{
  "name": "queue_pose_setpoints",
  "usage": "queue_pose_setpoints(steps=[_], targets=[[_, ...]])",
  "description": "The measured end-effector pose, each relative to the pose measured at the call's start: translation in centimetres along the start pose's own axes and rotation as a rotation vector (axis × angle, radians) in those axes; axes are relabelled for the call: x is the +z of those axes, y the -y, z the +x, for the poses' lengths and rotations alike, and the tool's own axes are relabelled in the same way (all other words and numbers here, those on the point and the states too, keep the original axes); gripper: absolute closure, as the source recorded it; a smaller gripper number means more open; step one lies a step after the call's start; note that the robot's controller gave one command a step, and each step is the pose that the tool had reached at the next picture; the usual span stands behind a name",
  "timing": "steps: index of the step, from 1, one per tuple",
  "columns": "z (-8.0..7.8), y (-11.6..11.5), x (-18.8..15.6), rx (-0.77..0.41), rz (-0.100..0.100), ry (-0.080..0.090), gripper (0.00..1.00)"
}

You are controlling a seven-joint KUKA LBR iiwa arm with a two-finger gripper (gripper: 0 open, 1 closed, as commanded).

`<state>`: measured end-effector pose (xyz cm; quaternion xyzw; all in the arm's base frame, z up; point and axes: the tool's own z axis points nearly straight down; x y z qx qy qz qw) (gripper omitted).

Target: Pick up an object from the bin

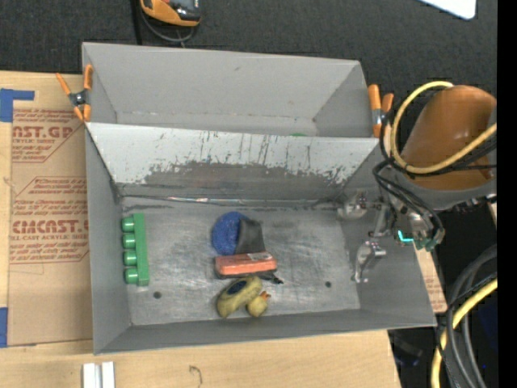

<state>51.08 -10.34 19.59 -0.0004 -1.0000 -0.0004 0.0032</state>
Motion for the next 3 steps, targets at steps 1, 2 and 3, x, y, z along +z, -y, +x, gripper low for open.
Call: queue_pose_setpoints(steps=[1, 2, 3], targets=[[-0.2, 0.0, -0.4, -0.001, 0.001, 0.007, 0.0], [-2.7, -3.9, 4.4, -0.071, 0.003, 0.014, 0.0], [-5.0, -8.1, 6.2, 0.052, 0.0, 0.006, 0.0]])
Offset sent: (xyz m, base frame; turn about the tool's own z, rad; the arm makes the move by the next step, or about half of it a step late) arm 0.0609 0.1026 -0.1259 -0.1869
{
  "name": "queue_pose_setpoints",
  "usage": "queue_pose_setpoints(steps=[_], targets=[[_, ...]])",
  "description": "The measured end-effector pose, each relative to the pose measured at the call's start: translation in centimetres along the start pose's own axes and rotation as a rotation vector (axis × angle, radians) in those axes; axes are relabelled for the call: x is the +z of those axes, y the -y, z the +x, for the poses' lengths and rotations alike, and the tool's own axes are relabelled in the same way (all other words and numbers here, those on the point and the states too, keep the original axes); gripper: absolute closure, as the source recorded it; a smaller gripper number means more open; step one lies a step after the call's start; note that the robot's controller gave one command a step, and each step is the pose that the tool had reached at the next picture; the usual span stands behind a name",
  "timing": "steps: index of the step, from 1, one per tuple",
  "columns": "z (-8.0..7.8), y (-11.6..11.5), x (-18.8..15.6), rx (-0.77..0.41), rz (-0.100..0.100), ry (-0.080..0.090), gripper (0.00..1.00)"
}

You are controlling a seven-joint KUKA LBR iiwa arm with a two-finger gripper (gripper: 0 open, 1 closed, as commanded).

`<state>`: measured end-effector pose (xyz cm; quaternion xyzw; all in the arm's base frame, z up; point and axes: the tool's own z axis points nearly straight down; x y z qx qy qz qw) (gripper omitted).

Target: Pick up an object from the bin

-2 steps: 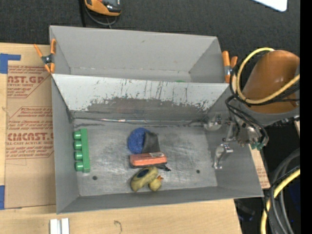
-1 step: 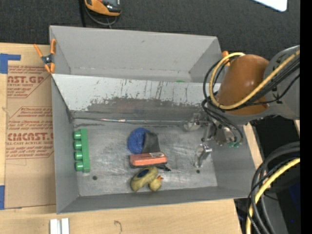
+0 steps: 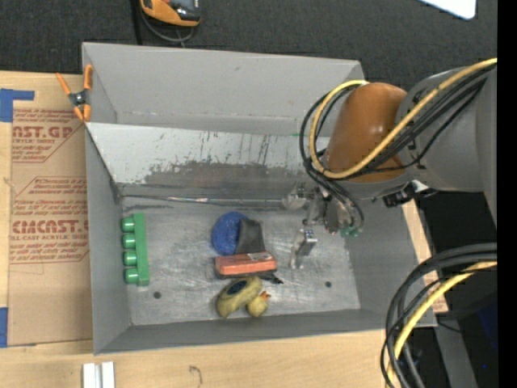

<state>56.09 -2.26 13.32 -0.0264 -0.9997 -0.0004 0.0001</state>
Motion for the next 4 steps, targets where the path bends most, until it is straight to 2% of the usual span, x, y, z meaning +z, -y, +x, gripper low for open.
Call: queue_pose_setpoints(steps=[1, 2, 3, 4], targets=[[2.3, -4.0, 0.7, -0.128, 0.001, 0.001, 0.0], [1.2, -7.7, 5.8, -0.235, 0.006, 0.01, 0.0], [3.4, -6.9, 5.2, -0.25, -0.002, 0.053, 1.0], [3.4, -6.9, 5.2, -0.25, -0.002, 0.053, 1.0]])
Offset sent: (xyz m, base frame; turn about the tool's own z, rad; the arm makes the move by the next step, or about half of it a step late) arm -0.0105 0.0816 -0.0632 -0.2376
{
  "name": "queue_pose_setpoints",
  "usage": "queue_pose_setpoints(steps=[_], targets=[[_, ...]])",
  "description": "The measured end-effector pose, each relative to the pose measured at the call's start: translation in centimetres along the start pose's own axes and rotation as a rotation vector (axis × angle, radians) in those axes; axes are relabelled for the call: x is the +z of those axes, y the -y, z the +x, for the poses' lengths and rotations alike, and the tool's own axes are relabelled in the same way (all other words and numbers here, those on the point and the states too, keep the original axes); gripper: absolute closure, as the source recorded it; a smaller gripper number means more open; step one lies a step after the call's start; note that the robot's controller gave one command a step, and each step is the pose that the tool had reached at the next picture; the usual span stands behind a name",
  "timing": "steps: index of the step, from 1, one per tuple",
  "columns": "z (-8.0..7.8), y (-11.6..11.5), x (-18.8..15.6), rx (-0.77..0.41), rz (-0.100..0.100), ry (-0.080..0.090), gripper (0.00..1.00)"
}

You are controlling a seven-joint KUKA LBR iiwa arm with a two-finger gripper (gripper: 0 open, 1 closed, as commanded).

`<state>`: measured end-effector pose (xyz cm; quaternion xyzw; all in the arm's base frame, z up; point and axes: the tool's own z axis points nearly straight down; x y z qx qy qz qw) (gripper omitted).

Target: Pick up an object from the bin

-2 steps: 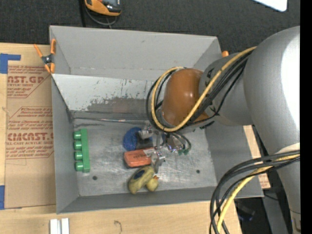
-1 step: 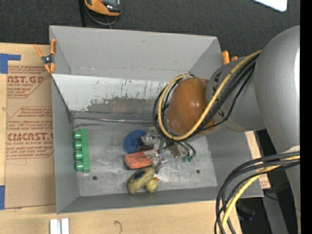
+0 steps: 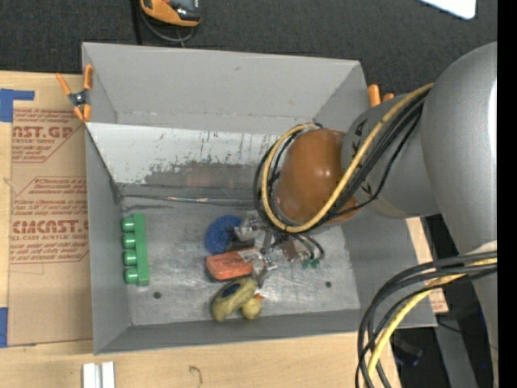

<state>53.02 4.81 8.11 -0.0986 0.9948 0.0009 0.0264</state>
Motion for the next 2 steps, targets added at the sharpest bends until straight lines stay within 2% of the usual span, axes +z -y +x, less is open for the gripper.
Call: queue_pose_setpoints(steps=[2], targets=[[-0.23, 0.02, -0.87, 0.0, -0.001, -0.019, 1.0]])
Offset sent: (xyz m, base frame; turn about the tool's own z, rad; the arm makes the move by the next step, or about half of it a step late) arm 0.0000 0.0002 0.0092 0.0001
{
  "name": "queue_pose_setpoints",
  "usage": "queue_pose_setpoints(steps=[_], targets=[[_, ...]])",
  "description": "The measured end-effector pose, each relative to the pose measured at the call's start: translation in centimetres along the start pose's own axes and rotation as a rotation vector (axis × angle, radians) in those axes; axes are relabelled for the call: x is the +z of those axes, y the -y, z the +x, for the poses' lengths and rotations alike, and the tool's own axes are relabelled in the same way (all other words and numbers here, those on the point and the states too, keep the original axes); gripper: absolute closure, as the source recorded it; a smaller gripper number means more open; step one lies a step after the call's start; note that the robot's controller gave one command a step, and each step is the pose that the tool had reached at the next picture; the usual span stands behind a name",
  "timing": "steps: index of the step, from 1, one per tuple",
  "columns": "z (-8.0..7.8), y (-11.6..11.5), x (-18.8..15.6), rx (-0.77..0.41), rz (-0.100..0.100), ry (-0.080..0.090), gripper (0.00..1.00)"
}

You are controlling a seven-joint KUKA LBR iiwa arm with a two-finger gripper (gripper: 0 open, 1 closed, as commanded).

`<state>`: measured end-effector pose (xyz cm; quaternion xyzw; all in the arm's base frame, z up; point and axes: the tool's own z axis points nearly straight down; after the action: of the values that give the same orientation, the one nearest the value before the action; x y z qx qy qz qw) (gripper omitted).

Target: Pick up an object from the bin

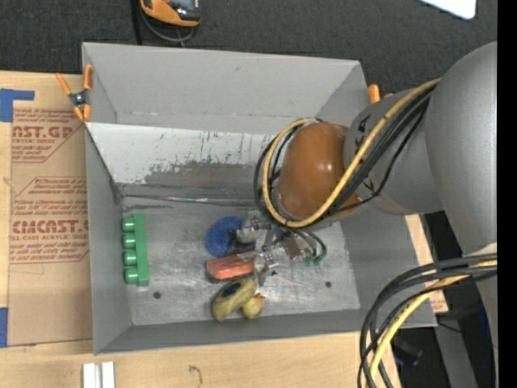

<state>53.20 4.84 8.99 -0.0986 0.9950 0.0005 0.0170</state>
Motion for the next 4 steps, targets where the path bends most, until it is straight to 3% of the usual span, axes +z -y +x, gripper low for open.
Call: queue_pose_setpoints(steps=[2, 4], targets=[[0.3, 0.0, -2.5, 0.0, -0.002, -0.023, 1.0], [0.1, 0.0, -4.7, -0.001, -0.002, -0.028, 1.0]])
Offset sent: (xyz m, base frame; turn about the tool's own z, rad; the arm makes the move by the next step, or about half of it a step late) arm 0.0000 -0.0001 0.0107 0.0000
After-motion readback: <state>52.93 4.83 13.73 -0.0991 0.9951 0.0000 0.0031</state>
